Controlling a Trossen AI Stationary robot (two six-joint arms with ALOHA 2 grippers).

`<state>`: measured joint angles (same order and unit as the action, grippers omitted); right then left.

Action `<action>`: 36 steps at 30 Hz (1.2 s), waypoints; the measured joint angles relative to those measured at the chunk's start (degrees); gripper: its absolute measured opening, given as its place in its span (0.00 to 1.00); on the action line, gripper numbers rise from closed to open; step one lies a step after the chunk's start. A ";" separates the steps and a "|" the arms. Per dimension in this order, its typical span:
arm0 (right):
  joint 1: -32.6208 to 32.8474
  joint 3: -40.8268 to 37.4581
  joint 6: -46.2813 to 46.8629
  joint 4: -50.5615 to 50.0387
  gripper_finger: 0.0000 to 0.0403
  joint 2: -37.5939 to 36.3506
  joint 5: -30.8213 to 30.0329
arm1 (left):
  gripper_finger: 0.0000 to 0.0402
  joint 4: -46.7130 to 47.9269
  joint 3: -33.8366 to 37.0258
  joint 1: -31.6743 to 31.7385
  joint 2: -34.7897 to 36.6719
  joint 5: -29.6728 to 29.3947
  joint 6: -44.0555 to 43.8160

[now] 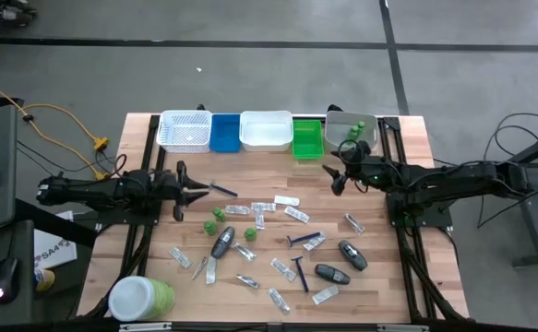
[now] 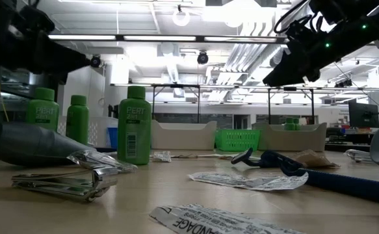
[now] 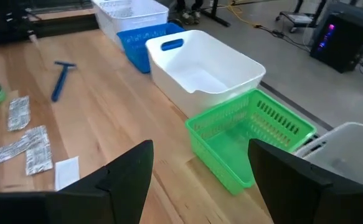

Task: Pick & Place Travel size toiletries
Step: Put the shampoo into the gray bin

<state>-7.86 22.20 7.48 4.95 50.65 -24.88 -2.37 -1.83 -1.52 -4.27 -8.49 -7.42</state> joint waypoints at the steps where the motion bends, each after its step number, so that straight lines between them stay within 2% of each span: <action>1: 0.00 0.00 -0.43 0.08 0.63 0.02 0.07 | 0.23 0.02 -0.02 0.00 -0.50 -1.45 -1.61; 5: 0.00 0.00 -1.73 0.44 0.63 0.02 0.22 | 0.23 1.53 -0.80 0.02 -3.62 -4.35 -6.97; 9: 0.00 0.00 -1.74 0.41 0.63 0.02 0.22 | 0.24 6.44 -5.09 0.00 -8.75 -4.35 -10.03; 12: 0.00 0.00 -1.74 0.41 0.63 0.02 0.22 | 0.28 9.95 -8.97 0.00 -13.75 -3.39 -9.99; 16: 0.00 0.00 -1.74 0.39 0.63 0.02 0.28 | 0.40 17.42 -14.53 0.00 -22.18 1.21 -9.35; 20: 0.00 0.00 -1.65 0.39 0.63 0.02 1.10 | 0.50 23.35 -19.62 0.00 -30.77 11.46 -8.33; 24: 0.00 0.00 -1.59 0.38 0.63 0.02 1.09 | 0.54 28.15 -25.16 -0.01 -36.85 22.46 -8.22; 30: 0.00 0.00 -1.57 0.06 0.63 0.02 1.09 | 0.54 41.21 -32.31 0.00 -42.11 23.39 -13.53; 34: 0.00 0.00 -1.33 -0.48 0.63 0.04 1.10 | 0.54 41.66 -33.14 0.00 -43.63 23.43 -21.31; 36: 0.00 0.00 -1.30 -0.73 0.63 0.04 1.10 | 0.54 41.22 -33.22 0.00 -44.16 23.36 -29.50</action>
<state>-7.86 22.20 6.17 4.22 50.70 -23.78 38.85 -35.05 -1.52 -48.43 14.87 -36.92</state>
